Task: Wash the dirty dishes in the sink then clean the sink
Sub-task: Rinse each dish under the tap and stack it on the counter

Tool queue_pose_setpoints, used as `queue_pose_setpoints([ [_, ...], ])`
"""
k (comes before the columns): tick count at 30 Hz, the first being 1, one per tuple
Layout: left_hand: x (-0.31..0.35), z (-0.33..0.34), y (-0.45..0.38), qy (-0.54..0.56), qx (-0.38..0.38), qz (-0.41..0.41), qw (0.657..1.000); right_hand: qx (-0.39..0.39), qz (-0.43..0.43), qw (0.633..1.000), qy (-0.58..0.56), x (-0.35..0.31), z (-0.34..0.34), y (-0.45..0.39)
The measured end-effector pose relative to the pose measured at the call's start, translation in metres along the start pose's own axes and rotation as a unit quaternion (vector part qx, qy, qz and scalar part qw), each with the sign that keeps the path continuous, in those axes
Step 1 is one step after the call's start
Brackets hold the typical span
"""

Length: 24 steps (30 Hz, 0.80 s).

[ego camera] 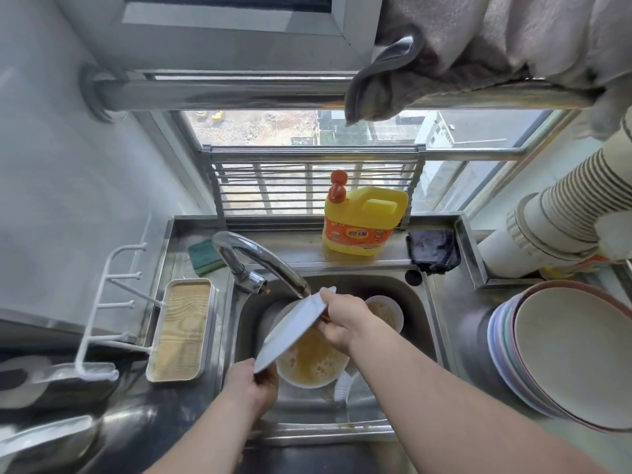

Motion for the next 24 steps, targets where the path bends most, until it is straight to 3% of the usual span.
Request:
queue_pose_setpoints([
  [7, 0.004, 0.028, 0.013, 0.070, -0.084, -0.027, 0.994, 0.013, 0.041, 0.993, -0.108, -0.016, -0.016, -0.010],
  [16, -0.031, 0.071, 0.040, -0.031, -0.134, 0.014, 0.990, 0.030, 0.033, 0.983, -0.179, -0.037, -0.080, -0.024],
  [24, -0.065, 0.080, 0.050, -0.163, -0.171, 0.083, 0.968, 0.047, 0.034, 0.984, -0.168, -0.034, -0.144, -0.031],
])
Point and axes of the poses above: each hand's wrist, its own y-axis away from the middle knuckle, its own z-axis out of the palm, x = y × z, the point moved 4 cm from there along -y, towards the middle knuckle, and after that the axes turned 15 degrees about x, right-handed, at the moved point
